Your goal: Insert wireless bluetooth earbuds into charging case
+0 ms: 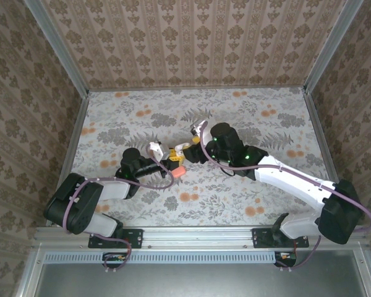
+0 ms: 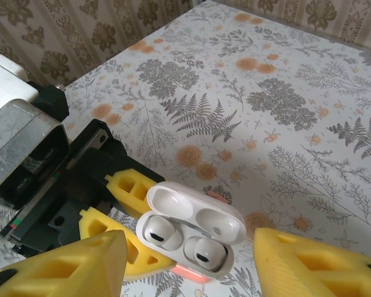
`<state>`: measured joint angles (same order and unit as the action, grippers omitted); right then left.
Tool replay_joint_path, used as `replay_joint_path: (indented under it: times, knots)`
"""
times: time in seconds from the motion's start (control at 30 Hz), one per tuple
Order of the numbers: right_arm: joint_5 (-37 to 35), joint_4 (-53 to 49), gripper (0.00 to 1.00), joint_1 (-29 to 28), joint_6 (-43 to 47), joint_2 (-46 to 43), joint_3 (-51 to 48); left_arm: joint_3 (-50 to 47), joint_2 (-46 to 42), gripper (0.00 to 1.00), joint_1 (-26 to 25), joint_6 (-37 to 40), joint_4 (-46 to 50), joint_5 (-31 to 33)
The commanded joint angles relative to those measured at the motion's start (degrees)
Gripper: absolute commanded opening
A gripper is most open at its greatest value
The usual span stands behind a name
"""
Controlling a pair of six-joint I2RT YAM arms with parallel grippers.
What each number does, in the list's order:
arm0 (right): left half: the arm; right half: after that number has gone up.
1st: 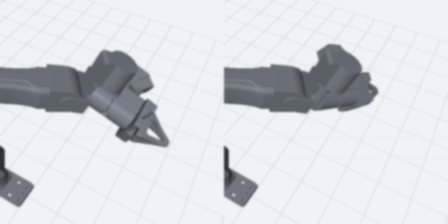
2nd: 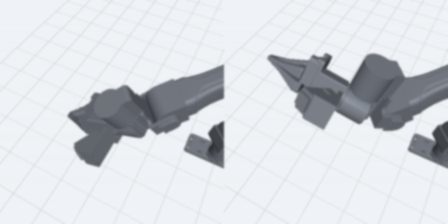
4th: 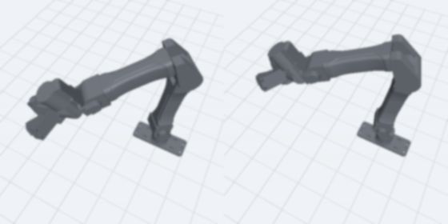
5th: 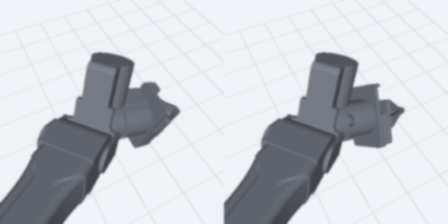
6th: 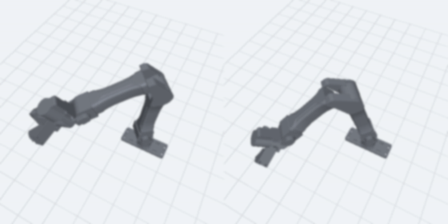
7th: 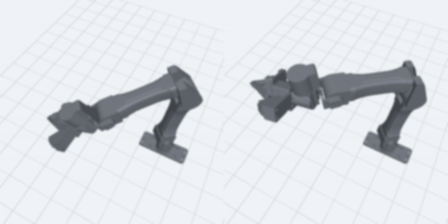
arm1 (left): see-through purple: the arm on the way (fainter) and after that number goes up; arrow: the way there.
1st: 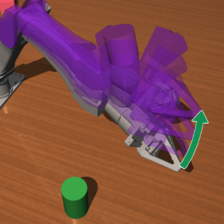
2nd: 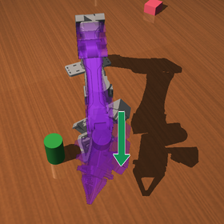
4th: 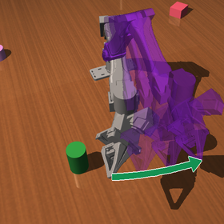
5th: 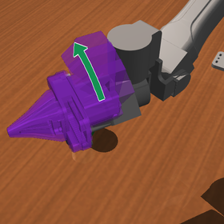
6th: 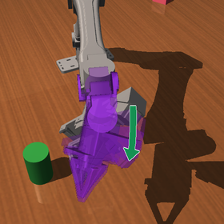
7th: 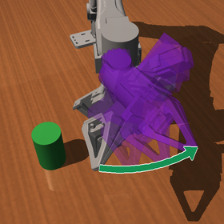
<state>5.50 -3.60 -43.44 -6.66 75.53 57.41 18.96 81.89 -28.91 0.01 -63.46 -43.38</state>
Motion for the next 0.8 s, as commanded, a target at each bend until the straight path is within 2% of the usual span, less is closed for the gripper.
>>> replay_joint_path:
  times: [0.0,0.07,0.17,0.23,0.3,0.37,0.57,0.77]
  knots:
    - [3.78,3.86,0.6,1.97,-2.43,-3.77,-3.29,1.34,-0.89,0.02,-0.45,0.11,-2.69,-2.54]
    - [4.78,5.6,0.71,3.23,-2.97,-5.84,-5.6,1.4,-0.56,0.02,-0.45,-0.01,-3.58,-3.7]
    - [6.97,7.77,0.82,6.05,-2.86,-8.67,-9.19,1.41,-0.1,0.02,-0.45,-0.8,-5.17,-5.82]
    - [10.49,8.85,0.85,8.46,-1.79,-9.92,-11.11,1.6,0.04,0.01,-0.47,-1.0,-5.86,-7.14]
    - [16.69,10.56,0.92,10.63,1.38,-10.63,-13.35,1.73,0.2,0.02,-0.45,-1.15,-6.19,-8.42]
    - [21.82,11.33,0.93,11.56,6.17,-10.62,-14.83,1.89,0.2,0.01,-0.54,-1.31,-6.15,-9.37]
    - [34.09,3.34,0.92,12.84,19.91,-4.41,-11.2,2.68,0.27,0.02,-0.83,-2.5,-7.11,-13.19]
    - [38.84,9.21,0.89,12.7,22.86,0.0,-10.27,2.57,0.0,0.02,-1.15,-2.43,-7.37,-13.68]
